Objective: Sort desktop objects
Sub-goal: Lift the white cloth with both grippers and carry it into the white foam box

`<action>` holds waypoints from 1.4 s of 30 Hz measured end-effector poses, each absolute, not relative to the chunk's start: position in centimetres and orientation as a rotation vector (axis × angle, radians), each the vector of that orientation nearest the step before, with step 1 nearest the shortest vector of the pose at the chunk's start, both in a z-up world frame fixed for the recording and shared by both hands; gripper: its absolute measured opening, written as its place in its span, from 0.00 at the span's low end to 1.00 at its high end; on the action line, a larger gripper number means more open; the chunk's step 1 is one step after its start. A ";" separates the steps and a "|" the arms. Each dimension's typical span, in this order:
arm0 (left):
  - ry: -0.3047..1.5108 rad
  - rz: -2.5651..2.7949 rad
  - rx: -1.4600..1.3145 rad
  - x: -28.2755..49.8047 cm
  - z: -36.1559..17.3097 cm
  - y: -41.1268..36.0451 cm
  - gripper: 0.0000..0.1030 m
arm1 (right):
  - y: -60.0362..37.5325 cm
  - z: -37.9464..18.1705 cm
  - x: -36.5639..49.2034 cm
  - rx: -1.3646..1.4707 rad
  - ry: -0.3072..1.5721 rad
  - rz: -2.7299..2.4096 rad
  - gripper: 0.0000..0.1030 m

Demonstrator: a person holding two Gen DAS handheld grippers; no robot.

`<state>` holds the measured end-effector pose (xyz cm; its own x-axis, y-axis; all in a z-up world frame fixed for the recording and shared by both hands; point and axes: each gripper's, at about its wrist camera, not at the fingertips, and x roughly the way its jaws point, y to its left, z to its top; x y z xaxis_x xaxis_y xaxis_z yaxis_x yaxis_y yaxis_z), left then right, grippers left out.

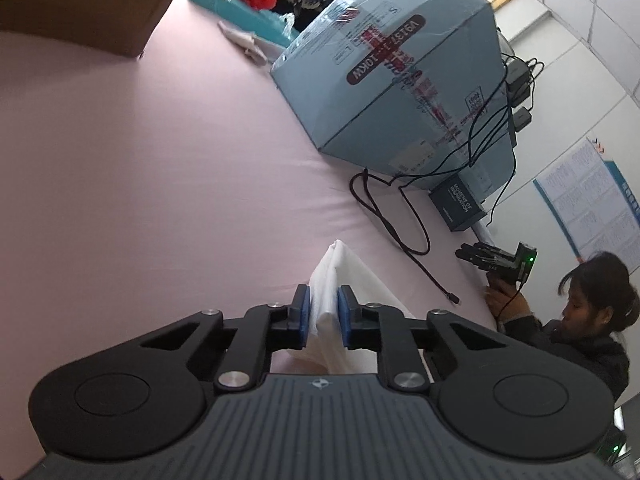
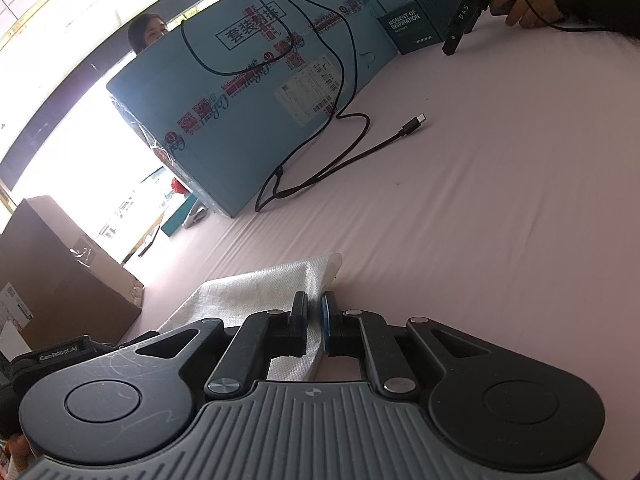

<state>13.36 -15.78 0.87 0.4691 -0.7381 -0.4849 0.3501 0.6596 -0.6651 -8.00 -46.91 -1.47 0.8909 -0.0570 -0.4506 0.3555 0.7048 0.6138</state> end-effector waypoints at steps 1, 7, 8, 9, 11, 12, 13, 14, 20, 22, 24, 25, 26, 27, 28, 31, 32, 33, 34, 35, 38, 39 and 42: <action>0.831 -0.704 -0.511 13.2 1.0 -15.9 0.11 | -46.9 -1.4 -8.0 0.757 0.418 -0.237 0.07; 0.691 -0.699 -0.320 11.0 2.2 -17.4 0.11 | -46.6 -1.1 -8.2 0.722 0.380 -0.247 0.07; 0.669 -0.706 -0.294 10.5 2.4 -17.6 0.11 | -46.5 -1.0 -8.2 0.714 0.371 -0.252 0.07; 0.651 -0.713 -0.274 10.1 2.5 -17.7 0.11 | -46.5 -0.9 -8.3 0.708 0.362 -0.257 0.07; 0.617 -0.723 -0.233 9.4 2.7 -18.0 0.10 | -46.4 -0.7 -8.3 0.697 0.346 -0.264 0.07; 0.599 -0.725 -0.209 9.0 2.7 -18.1 0.10 | -46.3 -0.6 -8.3 0.692 0.341 -0.268 0.07; 0.575 -0.729 -0.182 8.5 2.8 -18.3 0.10 | -46.3 -0.6 -8.3 0.686 0.336 -0.272 0.06; 0.552 -0.732 -0.161 8.1 3.0 -18.4 0.10 | -46.2 -0.5 -8.3 0.680 0.331 -0.277 0.06; 0.467 -0.738 -0.153 5.1 5.2 -17.4 0.07 | -44.5 1.3 -8.9 0.577 0.244 -0.298 0.05; 0.414 -0.738 -0.157 3.5 6.6 -16.1 0.07 | -43.2 2.5 -9.5 0.534 0.197 -0.267 0.05; 0.357 -0.733 -0.157 1.9 8.0 -14.5 0.07 | -41.6 4.1 -10.2 0.505 0.150 -0.212 0.05; 0.337 -0.726 -0.161 1.2 8.7 -13.5 0.07 | -40.7 5.0 -10.4 0.494 0.130 -0.184 0.05; 0.316 -0.719 -0.165 0.6 9.4 -12.5 0.07 | -39.9 5.9 -10.7 0.481 0.108 -0.156 0.05; 0.295 -0.710 -0.170 0.0 10.0 -11.5 0.07 | -38.9 6.8 -10.9 0.464 0.081 -0.127 0.05; 0.274 -0.697 -0.174 -0.6 10.6 -10.3 0.07 | -38.1 7.7 -11.1 0.448 0.053 -0.099 0.05; 0.217 -0.648 -0.180 -1.9 12.5 -6.9 0.07 | -35.5 9.9 -11.2 0.416 -0.003 -0.007 0.05; 0.202 -0.626 -0.184 -2.2 13.1 -5.8 0.07 | -34.6 10.6 -11.0 0.408 -0.016 0.023 0.05; 0.195 -0.597 -0.189 -2.5 13.9 -4.7 0.07 | -33.7 11.3 -10.8 0.399 -0.027 0.054 0.05; 0.187 -0.568 -0.194 -2.7 14.7 -3.6 0.07 | -32.8 12.1 -10.4 0.391 -0.035 0.086 0.05; 0.181 -0.541 -0.202 -2.8 15.5 -2.5 0.07 | -31.9 12.9 -9.9 0.385 -0.041 0.117 0.05; 0.154 -0.448 -0.238 -3.6 18.2 1.1 0.07 | -28.7 15.7 -8.1 0.384 -0.043 0.217 0.05; 0.143 -0.405 -0.238 -3.9 19.1 2.2 0.07 | -27.5 16.5 -7.5 0.385 -0.043 0.252 0.05; 0.160 -0.309 -0.242 -4.4 21.3 5.4 0.07 | -23.6 18.6 -5.6 0.384 -0.036 0.348 0.05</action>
<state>-4.45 5.39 21.31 0.9405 -0.3184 -0.1182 0.2803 0.9242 -0.2596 -5.65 -23.63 18.65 0.9401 0.3260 0.0999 -0.3396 0.8687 0.3605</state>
